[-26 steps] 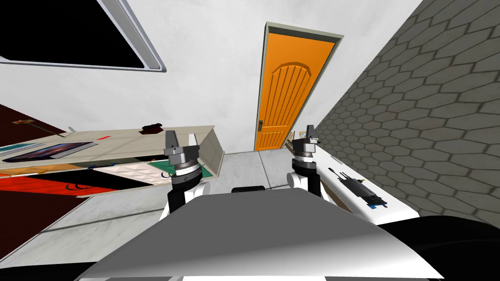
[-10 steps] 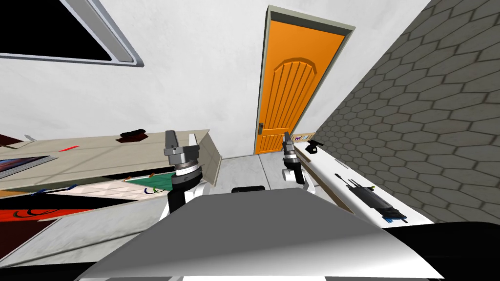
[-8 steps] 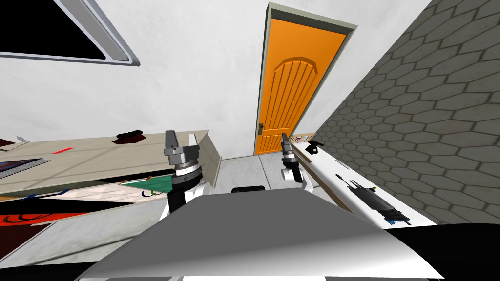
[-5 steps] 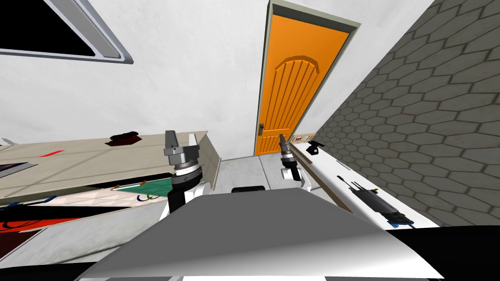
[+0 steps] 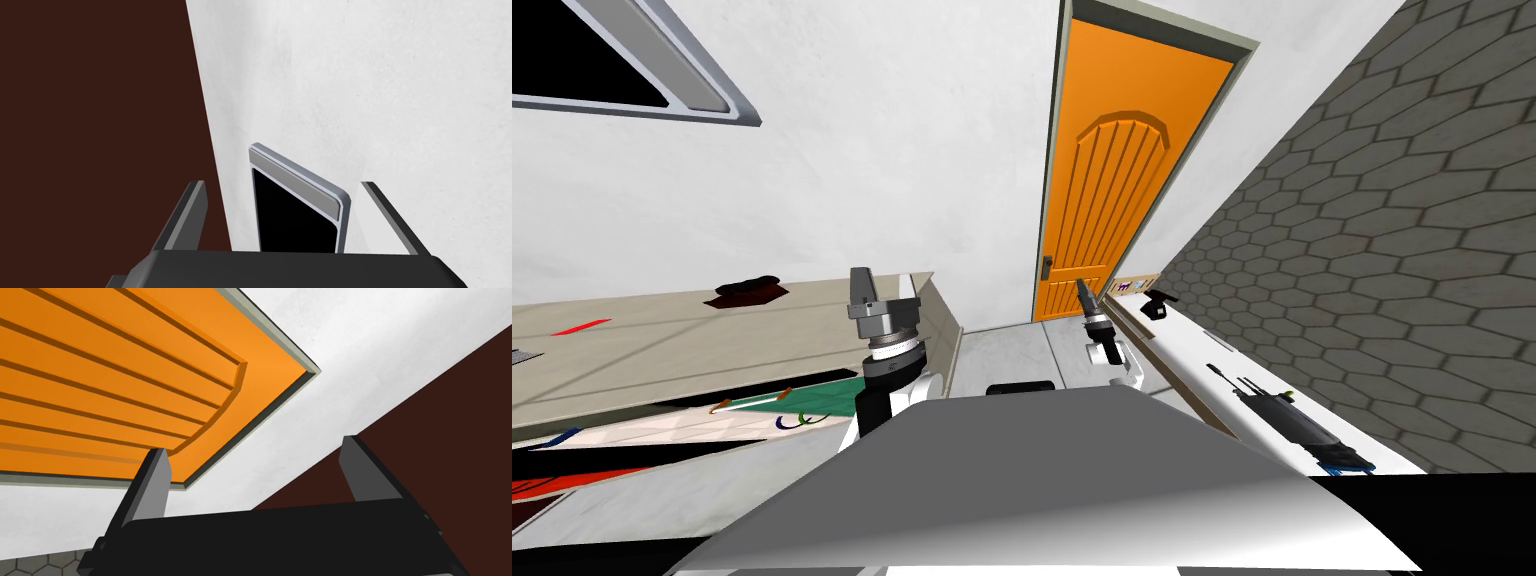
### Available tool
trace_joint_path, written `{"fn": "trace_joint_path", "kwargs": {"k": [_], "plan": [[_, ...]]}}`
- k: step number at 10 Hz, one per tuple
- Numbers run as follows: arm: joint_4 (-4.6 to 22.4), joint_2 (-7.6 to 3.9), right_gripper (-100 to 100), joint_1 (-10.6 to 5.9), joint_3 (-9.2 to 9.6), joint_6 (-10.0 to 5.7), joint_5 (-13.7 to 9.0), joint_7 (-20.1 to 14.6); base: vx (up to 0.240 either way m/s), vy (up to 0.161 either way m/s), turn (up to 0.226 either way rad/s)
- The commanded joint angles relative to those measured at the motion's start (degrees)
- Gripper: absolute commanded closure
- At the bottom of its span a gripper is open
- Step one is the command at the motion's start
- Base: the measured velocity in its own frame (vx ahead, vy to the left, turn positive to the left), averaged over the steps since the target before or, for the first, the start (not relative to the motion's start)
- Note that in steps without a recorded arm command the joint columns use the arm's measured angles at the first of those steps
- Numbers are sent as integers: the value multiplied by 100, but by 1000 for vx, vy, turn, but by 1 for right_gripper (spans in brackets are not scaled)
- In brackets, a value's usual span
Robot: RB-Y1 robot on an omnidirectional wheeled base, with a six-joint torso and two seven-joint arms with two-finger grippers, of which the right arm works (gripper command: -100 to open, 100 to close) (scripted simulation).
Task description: Pull the door open
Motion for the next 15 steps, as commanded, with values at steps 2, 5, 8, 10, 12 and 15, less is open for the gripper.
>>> {"fn": "trace_joint_path", "kwargs": {"k": [2,5,8,10,12,15], "plan": [[455,-93,-100,-217,-27,-55,163,230,93,13,-24],[943,-194,-100,-457,-52,-108,350,483,105,21,-23],[1285,-261,-100,-617,-68,-144,475,652,62,4,-15],[1616,-327,-100,-777,-85,-179,600,820,101,13,-24],[1937,-391,-100,-932,-101,-213,721,984,95,16,-21],[2399,-485,-100,-1164,-125,-264,901,1227,96,19,-23]]}}
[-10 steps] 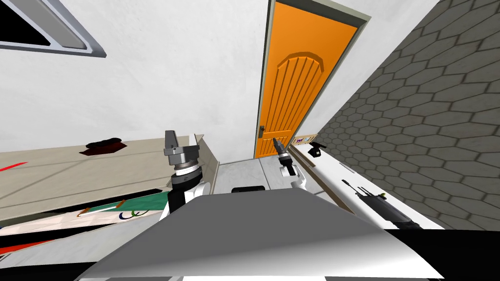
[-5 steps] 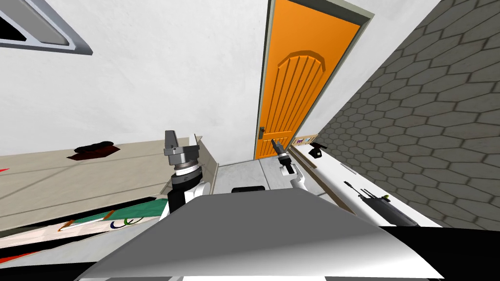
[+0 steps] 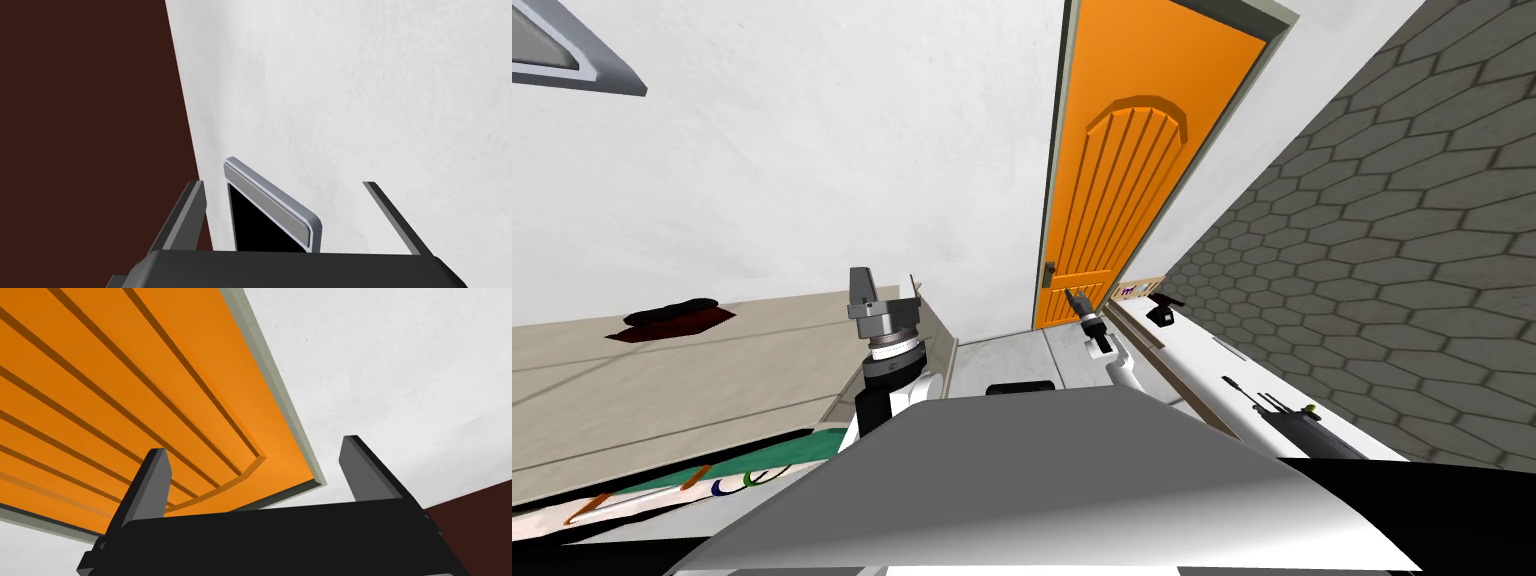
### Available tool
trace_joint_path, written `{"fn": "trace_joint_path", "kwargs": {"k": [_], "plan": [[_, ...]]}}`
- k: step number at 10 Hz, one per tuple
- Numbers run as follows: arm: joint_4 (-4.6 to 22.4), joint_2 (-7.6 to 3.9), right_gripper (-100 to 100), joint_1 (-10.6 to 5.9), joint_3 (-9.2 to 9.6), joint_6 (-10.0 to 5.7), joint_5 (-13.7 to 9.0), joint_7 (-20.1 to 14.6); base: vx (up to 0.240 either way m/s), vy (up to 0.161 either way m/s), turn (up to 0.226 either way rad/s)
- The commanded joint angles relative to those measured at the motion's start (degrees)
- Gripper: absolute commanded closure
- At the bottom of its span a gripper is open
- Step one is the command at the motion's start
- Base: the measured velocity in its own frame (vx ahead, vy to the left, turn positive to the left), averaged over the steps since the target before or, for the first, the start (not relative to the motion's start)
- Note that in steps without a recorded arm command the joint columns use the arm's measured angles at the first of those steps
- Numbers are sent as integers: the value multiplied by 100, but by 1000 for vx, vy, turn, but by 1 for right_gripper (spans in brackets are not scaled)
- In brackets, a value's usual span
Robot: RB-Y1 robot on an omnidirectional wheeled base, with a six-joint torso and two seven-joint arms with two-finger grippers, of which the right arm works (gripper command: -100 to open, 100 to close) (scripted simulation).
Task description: Pull the door open
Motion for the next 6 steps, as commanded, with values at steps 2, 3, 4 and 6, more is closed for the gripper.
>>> {"fn": "trace_joint_path", "kwargs": {"k": [2,3,4,6], "plan": [[439,-99,-100,-219,-27,-51,147,204,98,13,-21],[594,-129,-100,-292,-35,-67,204,280,95,9,-23],[746,-158,-100,-365,-42,-83,261,357,99,15,-17],[1023,-212,-100,-499,-56,-112,366,498,95,25,-20]]}}
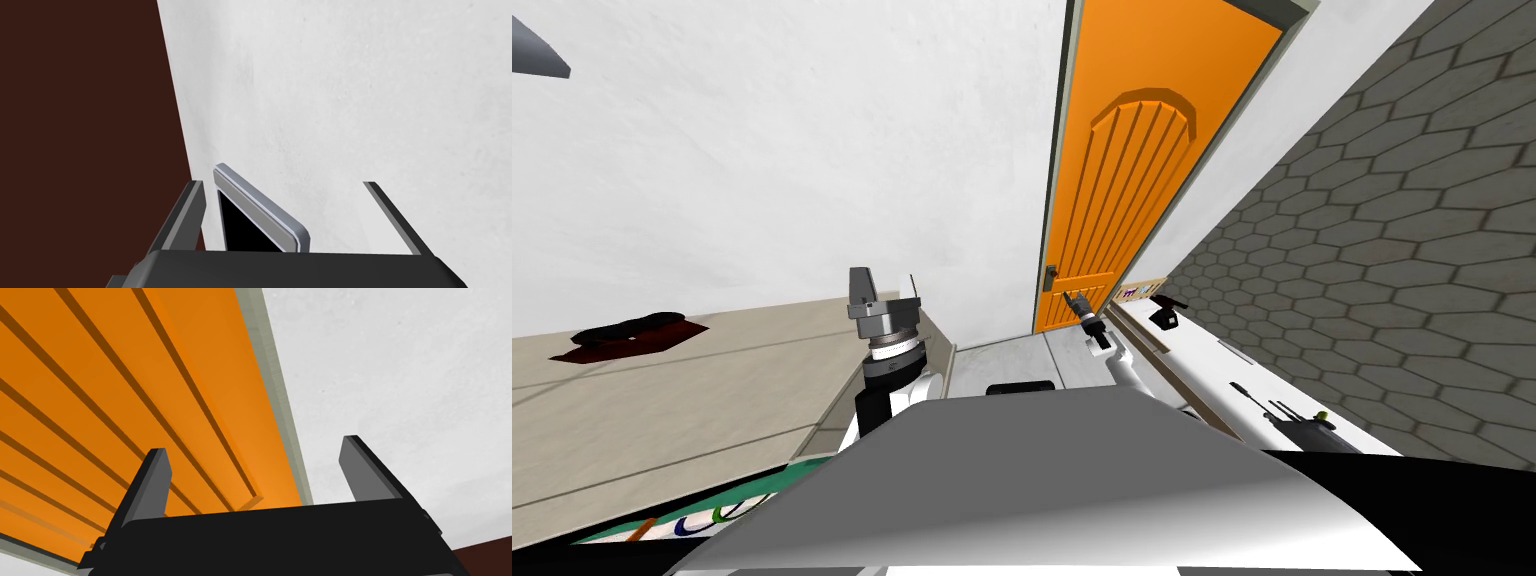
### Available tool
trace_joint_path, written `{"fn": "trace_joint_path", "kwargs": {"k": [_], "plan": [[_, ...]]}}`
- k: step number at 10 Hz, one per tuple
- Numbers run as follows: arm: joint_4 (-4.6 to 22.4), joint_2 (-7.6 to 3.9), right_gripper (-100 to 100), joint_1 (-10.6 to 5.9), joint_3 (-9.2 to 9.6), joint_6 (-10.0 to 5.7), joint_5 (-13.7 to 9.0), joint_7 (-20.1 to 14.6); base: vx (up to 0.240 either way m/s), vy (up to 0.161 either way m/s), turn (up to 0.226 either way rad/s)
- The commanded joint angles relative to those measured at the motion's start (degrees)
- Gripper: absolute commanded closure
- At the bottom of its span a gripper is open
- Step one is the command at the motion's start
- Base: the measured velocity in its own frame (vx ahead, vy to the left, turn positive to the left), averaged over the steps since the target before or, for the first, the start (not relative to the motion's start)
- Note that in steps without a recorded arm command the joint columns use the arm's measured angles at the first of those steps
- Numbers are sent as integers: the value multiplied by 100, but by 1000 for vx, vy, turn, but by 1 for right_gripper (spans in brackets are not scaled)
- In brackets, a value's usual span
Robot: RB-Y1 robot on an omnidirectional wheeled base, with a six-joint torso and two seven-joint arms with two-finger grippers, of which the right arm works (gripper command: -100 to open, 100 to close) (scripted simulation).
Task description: Pull the door open
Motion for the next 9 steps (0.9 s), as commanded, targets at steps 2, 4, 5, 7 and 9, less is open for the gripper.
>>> {"fn": "trace_joint_path", "kwargs": {"k": [2,4,5,7,9], "plan": [[346,-65,-100,-153,-17,-46,138,192,95,22,-21],[599,-114,-100,-275,-30,-73,233,321,96,4,-15],[717,-137,-100,-332,-36,-86,277,381,86,18,-20],[953,-182,-100,-446,-48,-111,366,500,83,25,-18],[1248,-238,-100,-589,-63,-142,478,651,105,13,-20]]}}
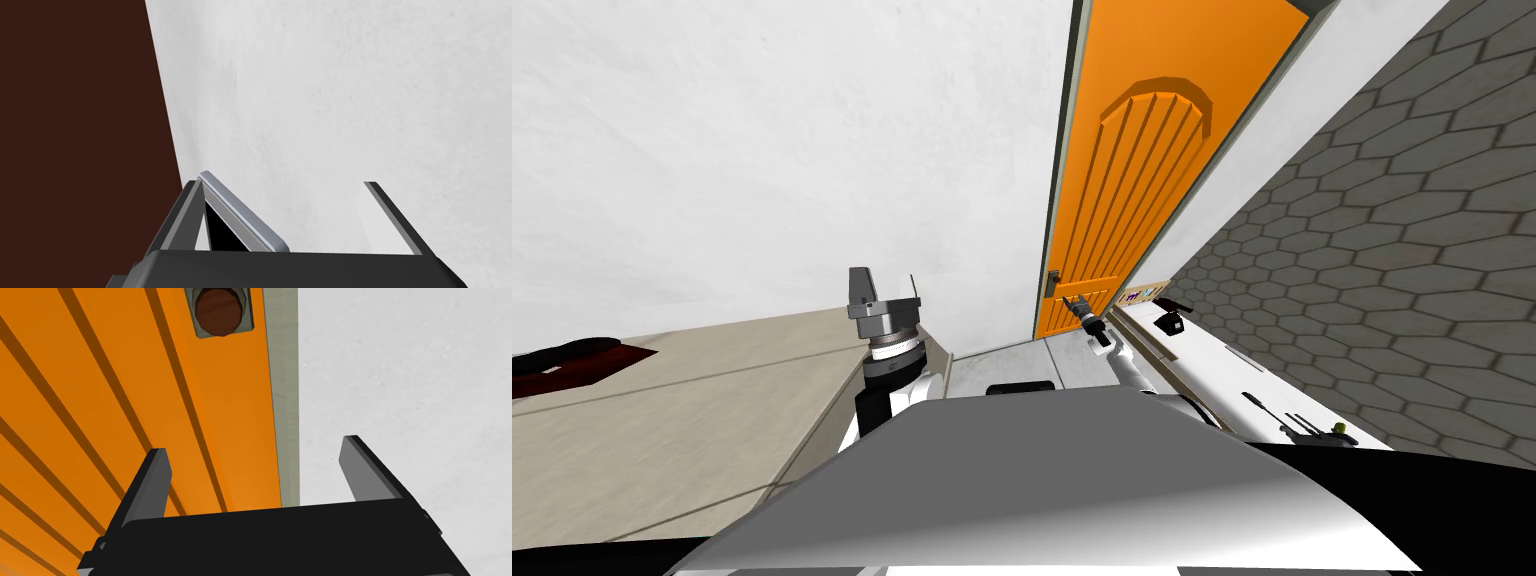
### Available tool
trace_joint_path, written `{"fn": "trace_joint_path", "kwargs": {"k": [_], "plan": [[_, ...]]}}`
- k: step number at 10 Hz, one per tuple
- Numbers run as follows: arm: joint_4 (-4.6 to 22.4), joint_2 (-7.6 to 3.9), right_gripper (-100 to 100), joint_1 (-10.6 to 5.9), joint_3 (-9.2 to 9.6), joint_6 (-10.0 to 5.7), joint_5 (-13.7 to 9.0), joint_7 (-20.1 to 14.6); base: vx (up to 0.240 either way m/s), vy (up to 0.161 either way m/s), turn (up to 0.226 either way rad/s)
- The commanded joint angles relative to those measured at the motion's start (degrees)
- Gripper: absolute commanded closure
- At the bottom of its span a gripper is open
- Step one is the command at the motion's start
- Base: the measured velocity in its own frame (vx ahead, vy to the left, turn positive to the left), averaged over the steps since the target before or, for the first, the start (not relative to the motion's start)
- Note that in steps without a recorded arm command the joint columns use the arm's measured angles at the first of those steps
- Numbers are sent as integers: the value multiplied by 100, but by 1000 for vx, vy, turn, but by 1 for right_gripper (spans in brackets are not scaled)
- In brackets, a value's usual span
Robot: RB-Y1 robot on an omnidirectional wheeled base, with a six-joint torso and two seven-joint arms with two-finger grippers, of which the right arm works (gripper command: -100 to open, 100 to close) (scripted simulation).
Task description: Pull the door open
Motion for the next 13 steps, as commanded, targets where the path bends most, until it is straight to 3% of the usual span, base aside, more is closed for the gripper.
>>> {"fn": "trace_joint_path", "kwargs": {"k": [1,4,6,13], "plan": [[196,-28,-100,-107,-10,-19,65,100,92,19,-12],[428,-72,-100,-219,-22,-44,152,217,67,11,-11],[719,-126,-100,-360,-36,-75,262,365,96,21,-22],[746,-45,-100,-374,-127,-47,214,459,155,19,25]]}}
